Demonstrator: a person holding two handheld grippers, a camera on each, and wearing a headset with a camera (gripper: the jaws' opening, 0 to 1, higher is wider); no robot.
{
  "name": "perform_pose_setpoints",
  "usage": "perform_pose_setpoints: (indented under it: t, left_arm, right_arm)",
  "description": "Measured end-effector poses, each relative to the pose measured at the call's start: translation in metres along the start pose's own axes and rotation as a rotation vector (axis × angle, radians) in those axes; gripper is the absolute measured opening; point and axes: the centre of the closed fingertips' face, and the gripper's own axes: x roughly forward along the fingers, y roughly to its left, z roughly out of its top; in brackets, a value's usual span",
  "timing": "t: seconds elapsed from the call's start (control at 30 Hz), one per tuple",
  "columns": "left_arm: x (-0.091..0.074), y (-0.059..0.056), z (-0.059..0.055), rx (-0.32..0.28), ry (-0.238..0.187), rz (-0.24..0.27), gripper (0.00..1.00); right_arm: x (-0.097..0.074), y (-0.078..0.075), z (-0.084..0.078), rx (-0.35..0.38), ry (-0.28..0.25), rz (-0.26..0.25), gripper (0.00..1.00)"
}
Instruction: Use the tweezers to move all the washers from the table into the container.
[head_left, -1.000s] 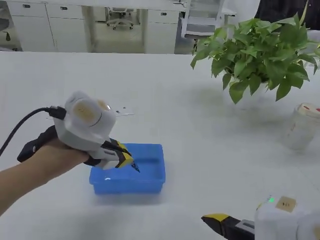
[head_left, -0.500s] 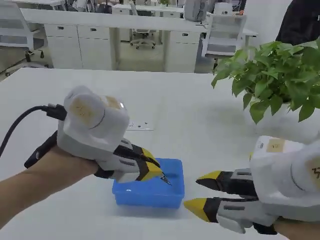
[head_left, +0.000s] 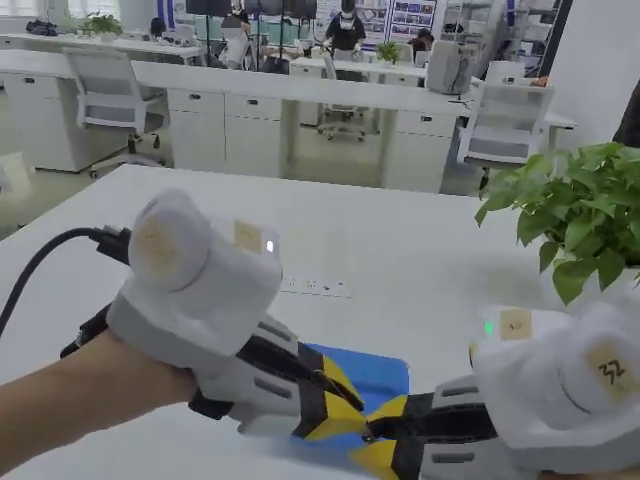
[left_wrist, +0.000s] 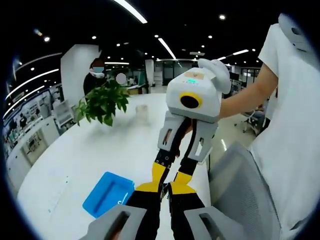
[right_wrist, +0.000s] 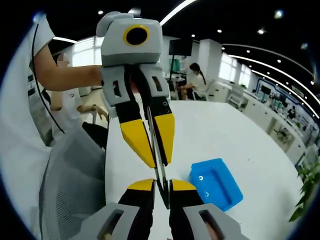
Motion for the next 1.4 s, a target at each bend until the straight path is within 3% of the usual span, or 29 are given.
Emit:
perform_pose_setpoints:
  t: [0.23, 0.3, 0.43, 0.57, 0.7, 0.73, 0.8, 0.87, 0.93, 1.07, 1.13, 1.17, 1.2, 1.33, 1.4]
  left_arm:
    - [-0.010, -0.018, -0.008, 0.007, -0.009, 0.028, 0.01]
    - [-0.013, -0.023, -0.011, 0.001, -0.016, 0.043, 0.01]
    - [-0.016, -0.031, -0.018, -0.006, -0.018, 0.087, 0.02]
    - [-0.021, -0.033, -0.026, -0.091, -0.031, 0.153, 0.05]
    - [-0.028, -0.034, -0.041, -0.162, -0.024, 0.216, 0.22]
    - [-0.032, -0.032, -0.046, -0.195, -0.033, 0.260, 0.26]
    - [-0.037, -0.037, -0.057, -0.253, -0.030, 0.295, 0.36]
    - [-0.041, -0.038, -0.064, -0.301, -0.043, 0.341, 0.49]
    - [-0.050, -0.042, -0.076, -0.344, -0.047, 0.411, 0.60]
    - [-0.059, -0.053, -0.077, -0.433, -0.116, 0.467, 0.76]
    - [-0.067, -0.056, -0.080, -0.477, -0.153, 0.522, 0.83]
    - [-0.071, -0.056, -0.079, -0.500, -0.199, 0.558, 0.86]
    - [-0.074, -0.058, -0.082, -0.519, -0.215, 0.579, 0.89]
    - [-0.088, -0.061, -0.102, -0.575, -0.198, 0.716, 0.95]
    - [-0.094, -0.063, -0.112, -0.584, -0.174, 0.790, 0.99]
  right_arm:
    - [0.004, 0.025, 0.004, -0.072, 0.040, 0.073, 0.05]
    - [0.006, 0.031, 0.002, -0.149, 0.061, 0.097, 0.04]
    - [0.010, 0.041, 0.001, -0.192, 0.096, 0.125, 0.03]
    - [0.012, 0.049, -0.004, -0.226, 0.134, 0.158, 0.02]
    - [0.015, 0.050, -0.014, -0.243, 0.181, 0.177, 0.02]
    - [0.017, 0.049, -0.018, -0.249, 0.199, 0.182, 0.02]
    - [0.021, 0.044, -0.031, -0.261, 0.267, 0.184, 0.02]
    - [0.026, 0.040, -0.039, -0.290, 0.299, 0.187, 0.02]
    - [0.033, 0.036, -0.053, -0.292, 0.353, 0.192, 0.02]
    - [0.041, 0.029, -0.066, -0.305, 0.391, 0.191, 0.02]
    - [0.044, 0.025, -0.075, -0.304, 0.423, 0.186, 0.02]
    - [0.047, 0.023, -0.082, -0.307, 0.444, 0.184, 0.02]
    - [0.048, 0.021, -0.087, -0.301, 0.465, 0.183, 0.03]
    - [0.060, 0.018, -0.104, -0.261, 0.501, 0.194, 0.03]
    - [0.067, 0.015, -0.114, -0.288, 0.527, 0.196, 0.03]
